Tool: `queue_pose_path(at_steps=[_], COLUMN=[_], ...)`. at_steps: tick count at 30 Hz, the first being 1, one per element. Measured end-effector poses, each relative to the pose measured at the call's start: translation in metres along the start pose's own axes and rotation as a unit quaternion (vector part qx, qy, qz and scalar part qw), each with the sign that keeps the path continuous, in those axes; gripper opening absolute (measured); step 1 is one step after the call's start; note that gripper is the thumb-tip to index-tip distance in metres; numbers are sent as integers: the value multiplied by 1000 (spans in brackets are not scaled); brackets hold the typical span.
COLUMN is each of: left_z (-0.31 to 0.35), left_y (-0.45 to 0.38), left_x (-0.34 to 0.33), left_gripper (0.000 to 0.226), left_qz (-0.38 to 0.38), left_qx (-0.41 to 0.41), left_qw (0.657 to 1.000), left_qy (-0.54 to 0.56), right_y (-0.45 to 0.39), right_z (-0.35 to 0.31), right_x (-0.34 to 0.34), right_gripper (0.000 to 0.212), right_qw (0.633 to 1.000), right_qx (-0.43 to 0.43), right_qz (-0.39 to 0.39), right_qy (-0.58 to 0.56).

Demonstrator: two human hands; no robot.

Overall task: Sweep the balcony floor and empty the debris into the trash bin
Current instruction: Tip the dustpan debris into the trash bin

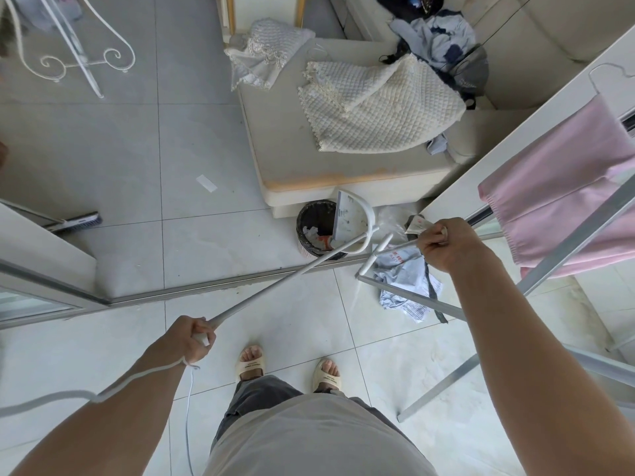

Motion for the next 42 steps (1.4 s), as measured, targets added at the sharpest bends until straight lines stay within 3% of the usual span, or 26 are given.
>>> queue_pose_path(at_steps=[3, 10, 15, 19, 23, 28, 32, 35, 42], left_z=[5, 4, 3, 0, -1, -1, 1, 2, 0], left_y=[2, -20, -22, -24, -26, -24, -23, -22, -30], left_x=[-3, 0, -2, -4, -7, -11, -11, -12, -12], left_gripper=[31, 26, 25, 24, 20, 24, 25, 27, 18], left_qz=[17, 4, -7, -19, -24, -28, -27, -28, -36], left_qx=[-20, 29, 59, 71, 81, 85, 78, 69, 80], left_qw=[999, 996, 994, 992, 989, 987, 987, 988, 987], left_qy=[32, 84, 91, 101, 121, 136, 138, 138, 136], right_y=[0, 26, 7, 1, 5, 11, 1, -9, -4], right_z=[3, -11, -6, -3, -4, -8, -7, -3, 1], right_x=[-3, -14, 5, 9, 2, 1, 13, 18, 1], right_gripper=[25, 30, 27, 46, 28, 42, 28, 29, 31], right_qw=[1000, 996, 999, 1000, 998, 996, 998, 999, 998], right_qx=[-3, 5, -3, -5, -11, -16, -24, -31, -23], right_qz=[3, -63, -14, -2, -16, -50, -22, 3, -42], right_qy=[-9, -62, -43, -21, -57, -76, -57, -44, -39])
Point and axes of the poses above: each hand's wrist, its own y-axis away from the middle knuckle, its own x-axis out of the back of the hand, z = x × y, the point moved 6 cm from there along -y, towards the middle knuckle, and after that the axes turned 1 degree about -x, right-handed, at the moved point
